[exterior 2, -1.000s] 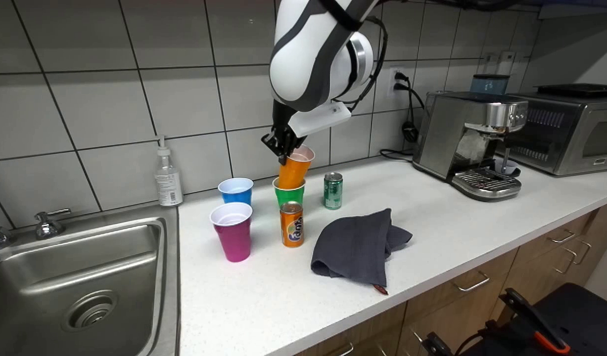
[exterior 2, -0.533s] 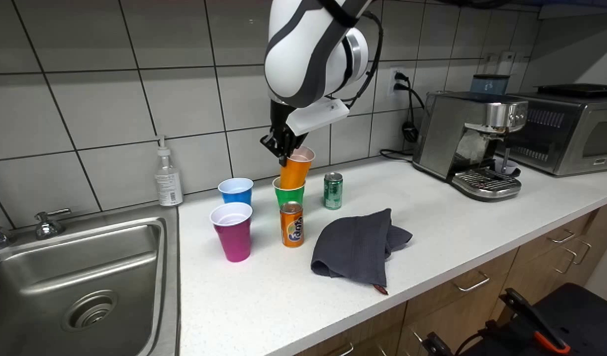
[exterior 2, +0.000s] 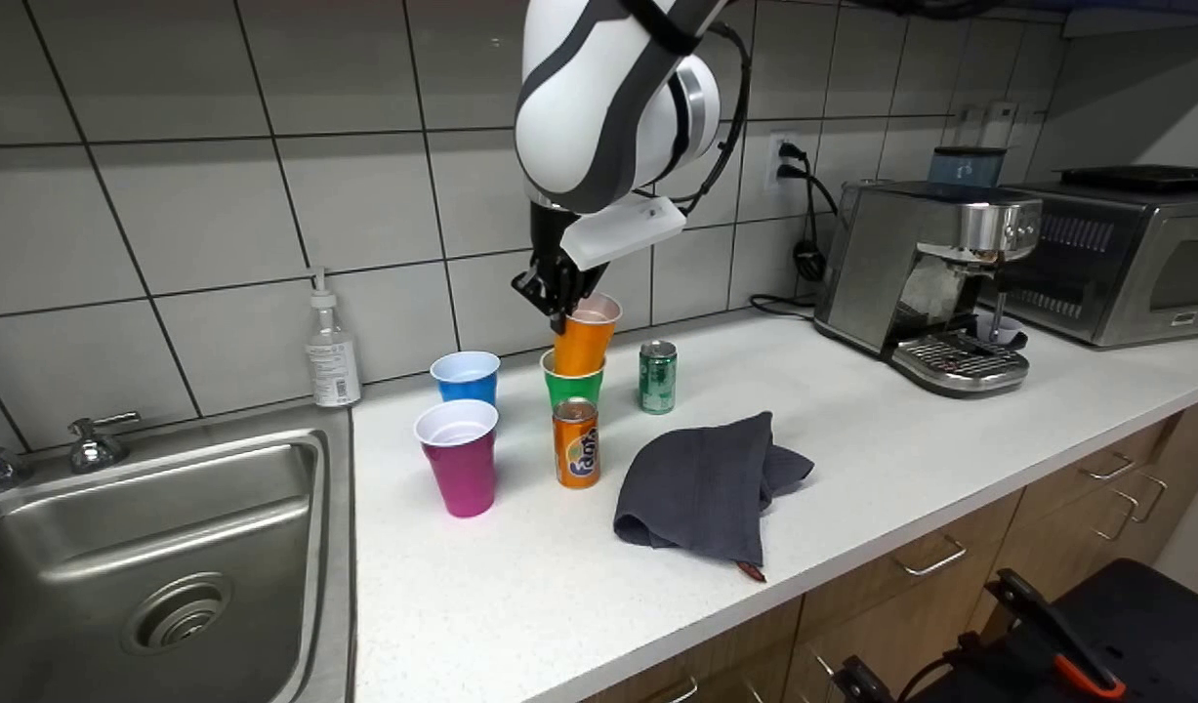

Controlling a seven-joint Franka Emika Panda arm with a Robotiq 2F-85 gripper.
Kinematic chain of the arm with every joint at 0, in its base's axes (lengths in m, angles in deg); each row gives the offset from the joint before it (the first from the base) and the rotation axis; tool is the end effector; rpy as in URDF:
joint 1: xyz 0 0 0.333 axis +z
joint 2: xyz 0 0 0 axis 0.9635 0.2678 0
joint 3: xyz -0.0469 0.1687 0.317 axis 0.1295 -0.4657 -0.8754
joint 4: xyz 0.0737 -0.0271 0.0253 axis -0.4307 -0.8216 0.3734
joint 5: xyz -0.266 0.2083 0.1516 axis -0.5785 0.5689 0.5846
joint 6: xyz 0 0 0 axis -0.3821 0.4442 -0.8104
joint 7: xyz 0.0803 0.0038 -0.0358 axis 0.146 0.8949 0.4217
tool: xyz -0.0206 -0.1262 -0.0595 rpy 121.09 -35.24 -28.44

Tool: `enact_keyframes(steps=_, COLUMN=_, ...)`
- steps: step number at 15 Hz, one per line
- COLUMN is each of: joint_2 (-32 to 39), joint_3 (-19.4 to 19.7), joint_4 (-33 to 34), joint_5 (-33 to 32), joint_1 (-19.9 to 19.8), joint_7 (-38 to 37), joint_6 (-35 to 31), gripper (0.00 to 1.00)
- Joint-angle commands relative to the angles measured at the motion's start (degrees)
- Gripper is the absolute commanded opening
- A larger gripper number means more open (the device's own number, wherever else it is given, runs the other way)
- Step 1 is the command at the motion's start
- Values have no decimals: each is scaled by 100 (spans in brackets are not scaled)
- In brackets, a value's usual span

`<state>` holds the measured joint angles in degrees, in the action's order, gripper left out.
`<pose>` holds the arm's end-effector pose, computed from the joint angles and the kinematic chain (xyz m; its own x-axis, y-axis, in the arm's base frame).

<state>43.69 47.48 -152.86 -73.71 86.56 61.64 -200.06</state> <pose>0.5841 0.1603 0.3487 0.8852 0.3749 0.2754 0.3514 -0.9269 0.1320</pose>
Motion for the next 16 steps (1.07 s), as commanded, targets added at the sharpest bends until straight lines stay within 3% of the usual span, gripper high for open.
enact_keyframes(steps=1, joint_2=90, joint_3=56, joint_4=202, joint_5=-226, joint_1=64, joint_7=-257, joint_6=248, gripper=31)
enact_keyframes(steps=10, joint_2=85, joint_3=106, joint_4=216, joint_5=-276, joint_1=28, joint_7=-288, joint_6=261, gripper=98)
enact_keyframes(steps=16, joint_2=34, joint_3=86, joint_4=182, joint_5=-176, joint_1=-29, joint_7=-191, joint_6=421, gripper=100)
